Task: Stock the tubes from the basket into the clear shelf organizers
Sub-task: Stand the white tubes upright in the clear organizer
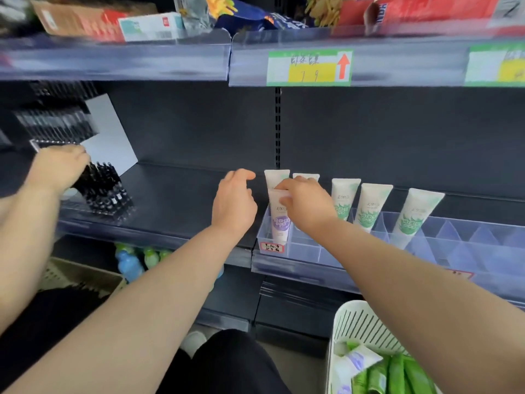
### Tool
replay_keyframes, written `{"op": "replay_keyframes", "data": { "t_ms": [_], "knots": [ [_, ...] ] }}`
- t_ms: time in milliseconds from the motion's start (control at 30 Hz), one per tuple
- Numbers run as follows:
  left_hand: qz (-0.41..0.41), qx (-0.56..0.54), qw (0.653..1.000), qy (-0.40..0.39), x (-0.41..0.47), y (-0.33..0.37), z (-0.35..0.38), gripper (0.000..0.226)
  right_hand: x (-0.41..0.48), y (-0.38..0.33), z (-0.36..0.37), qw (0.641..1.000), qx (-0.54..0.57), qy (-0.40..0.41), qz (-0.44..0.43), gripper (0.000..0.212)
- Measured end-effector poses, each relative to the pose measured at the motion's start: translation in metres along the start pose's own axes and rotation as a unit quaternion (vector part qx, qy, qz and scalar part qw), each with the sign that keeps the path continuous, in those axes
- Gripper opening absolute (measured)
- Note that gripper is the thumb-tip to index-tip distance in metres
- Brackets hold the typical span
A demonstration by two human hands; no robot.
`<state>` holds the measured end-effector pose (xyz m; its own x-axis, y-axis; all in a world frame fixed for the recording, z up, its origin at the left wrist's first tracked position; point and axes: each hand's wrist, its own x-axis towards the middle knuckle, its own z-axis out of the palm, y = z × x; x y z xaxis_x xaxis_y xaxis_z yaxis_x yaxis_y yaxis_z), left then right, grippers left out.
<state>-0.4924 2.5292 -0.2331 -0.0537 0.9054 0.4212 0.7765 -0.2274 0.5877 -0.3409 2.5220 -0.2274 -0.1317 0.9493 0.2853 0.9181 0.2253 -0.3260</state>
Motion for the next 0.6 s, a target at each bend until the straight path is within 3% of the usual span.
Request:
{"op": "replay_keyframes", "data": {
  "t_ms": [300,600],
  "knots": [
    [0.066,0.107,0.992,0.001,-0.004,0.003,-0.006,0.036,0.0,0.009,-0.002,0.999,-0.026,0.021,-0.013,0.038],
    [0.224,0.212,0.951,-0.011,-0.019,0.045,-0.008,0.045,-0.058,0.044,-0.019,0.989,-0.12,0.068,-0.045,0.042]
  ]
}}
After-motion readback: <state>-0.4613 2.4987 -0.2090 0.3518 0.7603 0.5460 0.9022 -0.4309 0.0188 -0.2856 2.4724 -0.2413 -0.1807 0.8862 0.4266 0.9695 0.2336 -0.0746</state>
